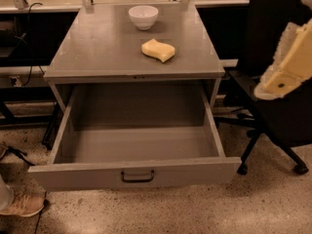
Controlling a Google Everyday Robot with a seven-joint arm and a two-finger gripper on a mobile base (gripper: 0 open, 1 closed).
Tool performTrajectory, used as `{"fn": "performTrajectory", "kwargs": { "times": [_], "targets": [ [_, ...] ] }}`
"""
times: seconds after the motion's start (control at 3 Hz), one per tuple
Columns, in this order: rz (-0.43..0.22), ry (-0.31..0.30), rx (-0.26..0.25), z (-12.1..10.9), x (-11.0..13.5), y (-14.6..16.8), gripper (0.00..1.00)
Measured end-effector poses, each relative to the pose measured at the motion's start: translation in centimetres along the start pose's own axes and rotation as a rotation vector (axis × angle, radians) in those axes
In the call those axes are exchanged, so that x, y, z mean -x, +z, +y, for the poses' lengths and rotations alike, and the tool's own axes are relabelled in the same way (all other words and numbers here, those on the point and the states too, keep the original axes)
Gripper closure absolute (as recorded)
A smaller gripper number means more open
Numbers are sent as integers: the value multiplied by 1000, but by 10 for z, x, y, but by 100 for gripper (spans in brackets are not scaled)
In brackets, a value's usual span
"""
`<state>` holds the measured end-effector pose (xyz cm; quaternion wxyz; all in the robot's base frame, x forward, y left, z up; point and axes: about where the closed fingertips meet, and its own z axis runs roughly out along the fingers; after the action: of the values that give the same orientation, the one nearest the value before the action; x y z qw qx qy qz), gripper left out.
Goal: Place sponge into top drawer
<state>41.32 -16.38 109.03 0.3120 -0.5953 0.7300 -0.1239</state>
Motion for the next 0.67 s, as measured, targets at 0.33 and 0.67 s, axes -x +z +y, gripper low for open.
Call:
{"fn": "performTrajectory", "kwargs": {
  "times": [0.33,0.67],
  "targets": [
    [-107,136,-18,-25,2,52,0],
    [-208,338,3,-71,8,149,0]
  ]
}}
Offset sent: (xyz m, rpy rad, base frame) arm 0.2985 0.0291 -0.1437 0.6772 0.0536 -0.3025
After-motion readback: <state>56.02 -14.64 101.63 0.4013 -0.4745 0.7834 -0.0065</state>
